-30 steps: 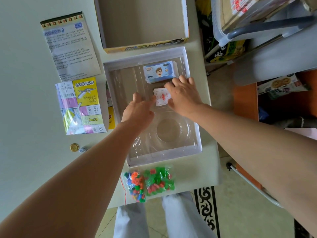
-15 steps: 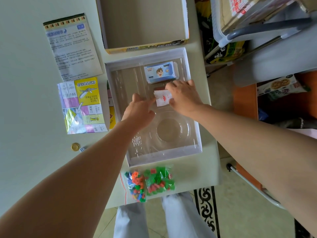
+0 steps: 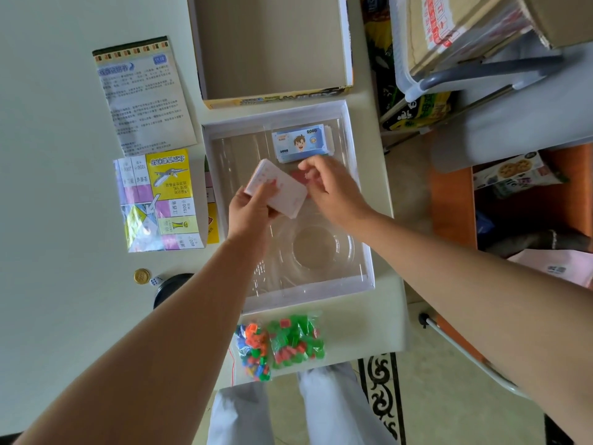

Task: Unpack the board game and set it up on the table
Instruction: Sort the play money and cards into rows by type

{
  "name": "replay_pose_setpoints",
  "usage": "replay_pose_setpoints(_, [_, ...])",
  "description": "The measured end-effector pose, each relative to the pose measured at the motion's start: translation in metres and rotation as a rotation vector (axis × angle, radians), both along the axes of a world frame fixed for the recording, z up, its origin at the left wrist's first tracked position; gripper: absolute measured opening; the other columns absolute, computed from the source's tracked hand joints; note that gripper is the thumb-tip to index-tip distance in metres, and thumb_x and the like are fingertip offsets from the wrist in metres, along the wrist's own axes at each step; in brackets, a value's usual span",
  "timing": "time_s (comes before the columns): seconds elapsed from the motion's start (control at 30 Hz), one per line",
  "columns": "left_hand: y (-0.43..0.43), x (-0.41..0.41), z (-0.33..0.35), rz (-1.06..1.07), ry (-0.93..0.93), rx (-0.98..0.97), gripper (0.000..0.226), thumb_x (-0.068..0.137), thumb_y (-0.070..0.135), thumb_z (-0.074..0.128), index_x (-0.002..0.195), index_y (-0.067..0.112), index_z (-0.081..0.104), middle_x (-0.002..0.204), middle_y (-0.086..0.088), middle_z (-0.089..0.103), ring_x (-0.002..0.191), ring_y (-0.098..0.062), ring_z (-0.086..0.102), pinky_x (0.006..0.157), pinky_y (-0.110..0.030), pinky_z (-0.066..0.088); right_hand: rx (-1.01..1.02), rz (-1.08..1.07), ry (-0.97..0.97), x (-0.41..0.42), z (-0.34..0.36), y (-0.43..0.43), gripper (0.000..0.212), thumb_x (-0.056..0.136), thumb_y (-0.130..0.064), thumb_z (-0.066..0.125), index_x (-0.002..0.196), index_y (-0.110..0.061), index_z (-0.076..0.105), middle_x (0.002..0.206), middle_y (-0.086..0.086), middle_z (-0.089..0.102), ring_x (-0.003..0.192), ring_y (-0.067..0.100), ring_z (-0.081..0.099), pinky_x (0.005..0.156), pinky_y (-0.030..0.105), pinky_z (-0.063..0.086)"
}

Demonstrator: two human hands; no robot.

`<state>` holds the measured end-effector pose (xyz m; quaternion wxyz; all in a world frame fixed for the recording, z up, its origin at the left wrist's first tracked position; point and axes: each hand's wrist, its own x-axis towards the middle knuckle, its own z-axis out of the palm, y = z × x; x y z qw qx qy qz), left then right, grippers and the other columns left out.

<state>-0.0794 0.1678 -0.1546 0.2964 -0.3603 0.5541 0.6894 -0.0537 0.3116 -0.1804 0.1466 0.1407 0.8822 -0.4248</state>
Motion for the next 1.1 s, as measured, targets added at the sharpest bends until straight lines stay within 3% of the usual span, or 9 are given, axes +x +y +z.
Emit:
replay_pose_setpoints(0.07, [-0.007,-0.001,-0.001,-0.007,-0.041,-0.083,0.010,0.093,0.007,0.055,0.093,0.017,0.055,0.087,-0.005,0.063,0.083,-0.016,0.063,0.084,-0.036,0.054,0.414,0.152,-0.022,-0.003,-0.008,0.011,0.037,0.088,-0.016,0.059,0.125,-0.014,0.055,0.120,0.010,0.048,0.114,0.028,0.044,0.092,0.037,0.037])
replay_pose_setpoints(0.2, [-0.014,0.001,0.000,-0.023,-0.104,-0.134,0.018,0.092,0.006,0.050,0.084,0.021,0.051,0.082,-0.003,0.059,0.076,-0.014,0.059,0.076,-0.027,0.049,0.672,0.402,-0.129,-0.004,-0.020,0.020,0.059,0.082,-0.029,0.067,0.136,-0.027,0.043,0.129,0.007,0.036,0.119,0.028,0.034,0.097,0.038,0.029])
replay_pose_setpoints(0.5, [-0.014,0.000,-0.003,-0.077,-0.150,-0.154,0.018,0.094,0.009,0.049,0.085,0.024,0.050,0.087,-0.004,0.059,0.080,-0.014,0.056,0.075,-0.024,0.047,0.681,0.371,-0.083,-0.001,-0.029,0.016,0.062,0.079,-0.031,0.070,0.135,-0.023,0.043,0.126,0.009,0.040,0.114,0.029,0.040,0.093,0.040,0.031])
replay_pose_setpoints(0.63, [-0.014,-0.002,-0.003,-0.088,-0.170,-0.166,0.017,0.094,0.009,0.049,0.084,0.023,0.051,0.087,-0.003,0.059,0.079,-0.015,0.056,0.074,-0.025,0.046,0.690,0.372,-0.100,-0.008,-0.026,0.013,0.050,0.076,-0.027,0.071,0.121,-0.019,0.050,0.123,0.009,0.041,0.114,0.029,0.039,0.091,0.038,0.030])
replay_pose_setpoints(0.9, [-0.015,-0.005,-0.005,-0.086,-0.216,-0.176,0.017,0.093,0.008,0.051,0.085,0.022,0.050,0.088,-0.004,0.061,0.082,-0.016,0.057,0.084,-0.031,0.046,0.661,0.430,-0.167,-0.016,-0.024,0.014,0.048,0.078,-0.043,0.067,0.115,-0.017,0.052,0.121,0.008,0.040,0.115,0.028,0.036,0.094,0.038,0.028])
replay_pose_setpoints(1.1, [-0.017,-0.007,-0.007,-0.109,-0.226,-0.178,0.014,0.092,0.009,0.053,0.086,0.022,0.051,0.091,-0.005,0.062,0.086,-0.018,0.058,0.089,-0.034,0.047,0.613,0.508,-0.120,-0.016,-0.016,0.018,0.046,0.078,-0.046,0.066,0.110,-0.015,0.054,0.114,0.005,0.048,0.111,0.026,0.044,0.092,0.037,0.028])
